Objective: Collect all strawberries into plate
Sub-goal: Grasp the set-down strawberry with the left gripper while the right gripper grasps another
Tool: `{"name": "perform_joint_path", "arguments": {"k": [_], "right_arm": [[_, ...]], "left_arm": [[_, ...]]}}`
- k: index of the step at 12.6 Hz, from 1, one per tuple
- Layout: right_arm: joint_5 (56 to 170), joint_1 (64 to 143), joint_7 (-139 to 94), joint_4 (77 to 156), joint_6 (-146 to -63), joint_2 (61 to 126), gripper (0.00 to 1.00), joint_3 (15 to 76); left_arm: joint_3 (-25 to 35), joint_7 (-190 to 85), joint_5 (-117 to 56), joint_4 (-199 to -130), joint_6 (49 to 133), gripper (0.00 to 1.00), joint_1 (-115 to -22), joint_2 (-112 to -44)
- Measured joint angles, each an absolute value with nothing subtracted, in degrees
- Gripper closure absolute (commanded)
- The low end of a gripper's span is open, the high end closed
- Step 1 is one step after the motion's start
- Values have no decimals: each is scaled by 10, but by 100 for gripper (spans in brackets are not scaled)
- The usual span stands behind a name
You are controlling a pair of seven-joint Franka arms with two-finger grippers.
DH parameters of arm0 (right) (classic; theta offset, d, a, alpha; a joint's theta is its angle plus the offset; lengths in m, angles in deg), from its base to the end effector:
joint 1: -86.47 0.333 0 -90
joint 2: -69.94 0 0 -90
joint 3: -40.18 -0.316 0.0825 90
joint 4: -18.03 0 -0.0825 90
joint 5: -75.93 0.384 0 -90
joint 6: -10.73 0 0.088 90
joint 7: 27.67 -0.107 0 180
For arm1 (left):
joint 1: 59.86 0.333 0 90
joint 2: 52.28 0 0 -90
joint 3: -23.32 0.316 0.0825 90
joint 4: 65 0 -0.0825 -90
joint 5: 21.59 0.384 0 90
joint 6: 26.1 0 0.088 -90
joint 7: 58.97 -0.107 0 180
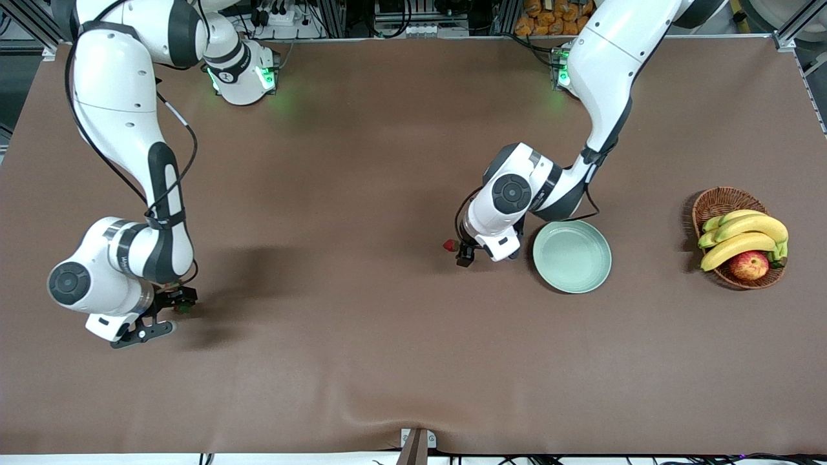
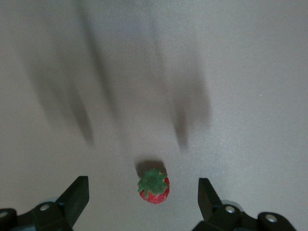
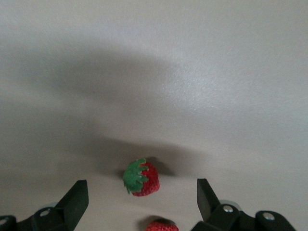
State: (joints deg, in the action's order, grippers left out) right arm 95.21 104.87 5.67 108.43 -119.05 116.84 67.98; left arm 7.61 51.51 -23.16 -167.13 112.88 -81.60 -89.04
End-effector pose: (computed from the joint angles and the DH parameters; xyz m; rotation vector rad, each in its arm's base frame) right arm 0.6914 -0.0584 0.1937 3.0185 0.4944 -0.0862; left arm 0.5330 -0.3904 0.2085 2.3891 1.9109 -0.2563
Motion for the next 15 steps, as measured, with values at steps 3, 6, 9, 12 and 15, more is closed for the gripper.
{"name": "perform_joint_path", "arguments": {"k": [3,6,9,12,15], "right_arm": [[957,1045,57,1093,-1208,1171,0,672],[961,1031,57,1093,-1213,1171,0,661],[961,1025,57,1093,-1213,1171,0,659],[961,1020,57,1093,-1214,1171,6,656],[962,1020,57,1093,-1215,1171,18,652]], "left_arm": [[77,515,-232,-1670,1138,0,-822,-901],[77,516,-232,-1666,1154,0,-825,-906],[77,517,-232,-1664,1158,0,-828,-909],[78,539,-232,-1664,1174,0,-839,-914],[78,540,-230,-1664,1184,0,-841,-923]]}}
